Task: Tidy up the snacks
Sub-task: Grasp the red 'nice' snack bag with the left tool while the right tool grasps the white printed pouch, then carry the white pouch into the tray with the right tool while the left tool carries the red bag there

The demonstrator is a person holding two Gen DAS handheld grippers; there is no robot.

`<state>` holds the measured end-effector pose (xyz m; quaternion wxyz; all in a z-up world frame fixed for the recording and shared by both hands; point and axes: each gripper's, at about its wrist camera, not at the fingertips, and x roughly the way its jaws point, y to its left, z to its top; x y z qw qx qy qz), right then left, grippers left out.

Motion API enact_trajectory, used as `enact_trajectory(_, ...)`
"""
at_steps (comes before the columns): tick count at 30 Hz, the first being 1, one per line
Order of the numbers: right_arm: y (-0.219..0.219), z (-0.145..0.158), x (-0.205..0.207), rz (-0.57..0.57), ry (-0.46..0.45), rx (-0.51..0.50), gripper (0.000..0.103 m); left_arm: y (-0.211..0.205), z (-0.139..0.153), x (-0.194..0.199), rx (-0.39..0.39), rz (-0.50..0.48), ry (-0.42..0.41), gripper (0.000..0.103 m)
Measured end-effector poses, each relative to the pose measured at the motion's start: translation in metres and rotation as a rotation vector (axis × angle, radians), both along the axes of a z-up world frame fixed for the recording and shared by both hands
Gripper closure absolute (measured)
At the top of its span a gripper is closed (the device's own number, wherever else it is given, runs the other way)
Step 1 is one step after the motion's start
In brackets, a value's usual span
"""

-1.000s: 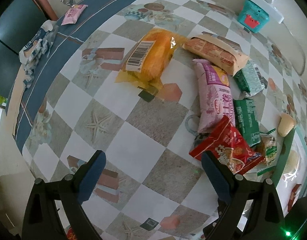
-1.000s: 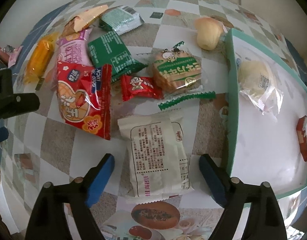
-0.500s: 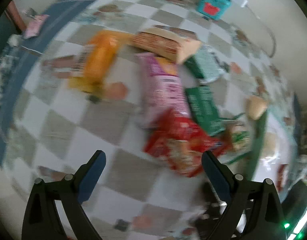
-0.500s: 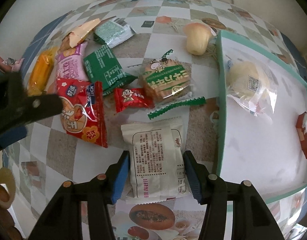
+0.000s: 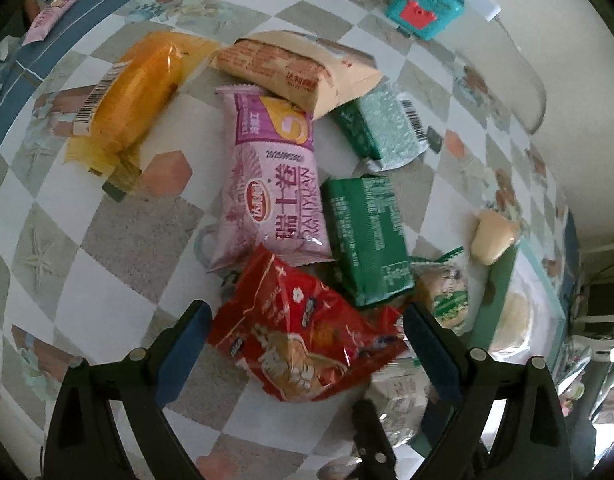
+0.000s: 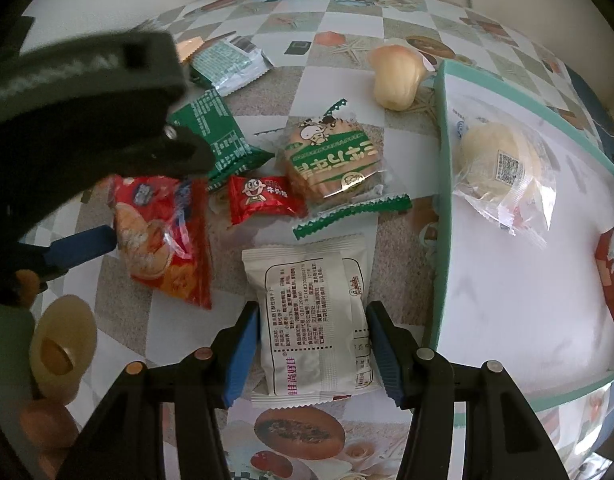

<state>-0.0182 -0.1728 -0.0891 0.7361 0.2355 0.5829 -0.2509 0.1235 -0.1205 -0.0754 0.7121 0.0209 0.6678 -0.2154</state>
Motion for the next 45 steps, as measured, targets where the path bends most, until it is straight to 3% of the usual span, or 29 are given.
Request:
enact_trajectory(5,-0.002,0.003,0.000,-0.006,-0.002,0.001,0.047,-0.006,-0.016,0.001,0.091,-0.023,0.021,0.007)
enact_trajectory(9,-0.003,0.005,-0.001,-0.009,-0.003,0.003,0.046,-0.007,-0.019,0.000,0.107,-0.033,0.053,0.007)
enact_trajectory(18,-0.002,0.010,-0.001,-0.011,-0.006,0.007,0.046,0.015,-0.027,-0.015,0.221,-0.086,0.072,0.007)
enact_trajectory(23,-0.002,0.006,-0.001,-0.012,-0.008,0.009,0.046,0.022,-0.029,-0.022,0.230,-0.092,0.069,0.010)
enact_trajectory(27,-0.002,0.005,-0.001,-0.013,-0.001,0.008,0.046,0.025,-0.020,-0.029,0.232,-0.121,0.006,0.050)
enact_trajectory(35,-0.007,0.009,-0.004,-0.041,-0.025,0.041,0.047,0.024,-0.009,-0.028,0.195,-0.130,0.010,0.053)
enact_trajectory(45,-0.014,0.054,-0.013,-0.070,-0.157,0.037,0.047,0.042,0.058,-0.038,0.120,-0.113,-0.121,0.053)
